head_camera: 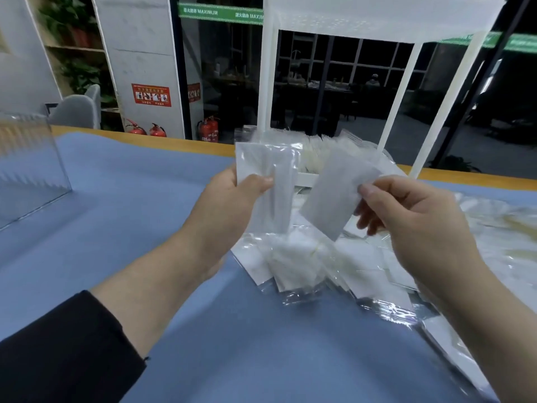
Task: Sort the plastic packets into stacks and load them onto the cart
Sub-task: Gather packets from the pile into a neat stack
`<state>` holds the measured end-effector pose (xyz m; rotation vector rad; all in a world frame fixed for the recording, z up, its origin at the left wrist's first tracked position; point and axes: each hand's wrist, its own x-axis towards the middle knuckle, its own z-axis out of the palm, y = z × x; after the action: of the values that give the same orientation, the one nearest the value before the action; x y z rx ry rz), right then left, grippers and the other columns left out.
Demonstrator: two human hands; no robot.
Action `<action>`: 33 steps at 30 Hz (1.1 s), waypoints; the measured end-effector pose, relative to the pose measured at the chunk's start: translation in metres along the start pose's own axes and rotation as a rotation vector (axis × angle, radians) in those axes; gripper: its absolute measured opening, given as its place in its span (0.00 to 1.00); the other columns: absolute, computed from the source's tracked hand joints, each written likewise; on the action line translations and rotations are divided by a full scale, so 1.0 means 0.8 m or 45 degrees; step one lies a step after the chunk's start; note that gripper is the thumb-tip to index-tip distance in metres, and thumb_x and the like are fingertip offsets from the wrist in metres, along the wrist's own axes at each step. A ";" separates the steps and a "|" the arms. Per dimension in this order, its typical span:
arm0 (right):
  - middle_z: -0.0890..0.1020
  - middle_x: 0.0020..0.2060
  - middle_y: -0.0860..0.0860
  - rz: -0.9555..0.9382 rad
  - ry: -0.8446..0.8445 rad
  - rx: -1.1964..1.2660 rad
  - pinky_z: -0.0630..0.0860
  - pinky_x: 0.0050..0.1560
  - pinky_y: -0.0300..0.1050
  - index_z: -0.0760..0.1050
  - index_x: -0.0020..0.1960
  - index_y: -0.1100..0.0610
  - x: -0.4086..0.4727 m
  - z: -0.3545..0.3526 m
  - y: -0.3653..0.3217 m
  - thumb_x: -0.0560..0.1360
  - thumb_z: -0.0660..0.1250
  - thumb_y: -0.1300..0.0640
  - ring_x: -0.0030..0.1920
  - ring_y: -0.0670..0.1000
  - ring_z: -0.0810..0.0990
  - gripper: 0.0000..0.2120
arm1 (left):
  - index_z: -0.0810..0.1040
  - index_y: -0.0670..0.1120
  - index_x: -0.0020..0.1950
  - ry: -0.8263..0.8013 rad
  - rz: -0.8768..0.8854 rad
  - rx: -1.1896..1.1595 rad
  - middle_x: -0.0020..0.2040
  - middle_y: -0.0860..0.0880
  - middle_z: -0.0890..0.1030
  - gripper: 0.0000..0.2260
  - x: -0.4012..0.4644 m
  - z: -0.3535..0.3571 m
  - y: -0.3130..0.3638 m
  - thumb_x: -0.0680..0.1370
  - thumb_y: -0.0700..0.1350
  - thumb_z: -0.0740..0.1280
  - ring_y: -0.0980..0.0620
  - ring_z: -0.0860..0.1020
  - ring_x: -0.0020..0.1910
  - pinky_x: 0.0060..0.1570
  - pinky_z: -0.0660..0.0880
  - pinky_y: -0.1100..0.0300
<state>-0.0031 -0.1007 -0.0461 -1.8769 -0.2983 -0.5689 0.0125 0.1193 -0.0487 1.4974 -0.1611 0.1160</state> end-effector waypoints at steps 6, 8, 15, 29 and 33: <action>0.82 0.35 0.56 0.198 -0.107 0.279 0.77 0.40 0.47 0.83 0.44 0.62 -0.002 0.007 0.002 0.79 0.68 0.61 0.35 0.54 0.80 0.08 | 0.82 0.46 0.61 -0.305 -0.136 -0.041 0.55 0.49 0.87 0.09 -0.011 0.017 -0.013 0.81 0.42 0.67 0.49 0.85 0.55 0.57 0.81 0.51; 0.86 0.39 0.53 0.201 -0.163 0.183 0.79 0.41 0.46 0.84 0.48 0.58 -0.002 0.004 0.001 0.80 0.66 0.58 0.39 0.52 0.83 0.08 | 0.82 0.47 0.60 -0.267 -0.080 0.028 0.54 0.49 0.87 0.09 -0.009 0.018 -0.016 0.80 0.41 0.69 0.49 0.85 0.54 0.58 0.80 0.50; 0.61 0.68 0.24 0.350 -1.126 -1.102 0.64 0.66 0.38 0.54 0.74 0.29 0.000 -0.055 -0.003 0.64 0.71 0.28 0.67 0.31 0.64 0.44 | 0.71 0.58 0.61 -0.005 0.189 0.511 0.46 0.52 0.84 0.20 0.008 0.002 -0.017 0.76 0.42 0.75 0.52 0.83 0.42 0.43 0.81 0.49; 0.83 0.46 0.42 0.120 -0.645 -1.247 0.71 0.38 0.37 0.78 0.46 0.44 0.007 -0.033 0.004 0.79 0.64 0.49 0.35 0.38 0.74 0.06 | 0.75 0.60 0.65 -0.054 0.145 0.452 0.52 0.57 0.85 0.20 0.007 0.006 -0.029 0.78 0.41 0.72 0.57 0.83 0.51 0.54 0.77 0.57; 0.84 0.41 0.41 0.106 -0.281 -0.717 0.76 0.46 0.40 0.81 0.45 0.46 0.007 -0.038 0.001 0.78 0.67 0.51 0.43 0.41 0.81 0.05 | 0.85 0.49 0.54 0.047 0.059 0.208 0.48 0.50 0.87 0.06 0.007 0.003 -0.025 0.79 0.41 0.72 0.44 0.85 0.51 0.59 0.80 0.40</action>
<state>-0.0052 -0.1293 -0.0348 -2.4928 -0.2137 -0.4133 0.0216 0.1154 -0.0669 1.6537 -0.1602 0.1980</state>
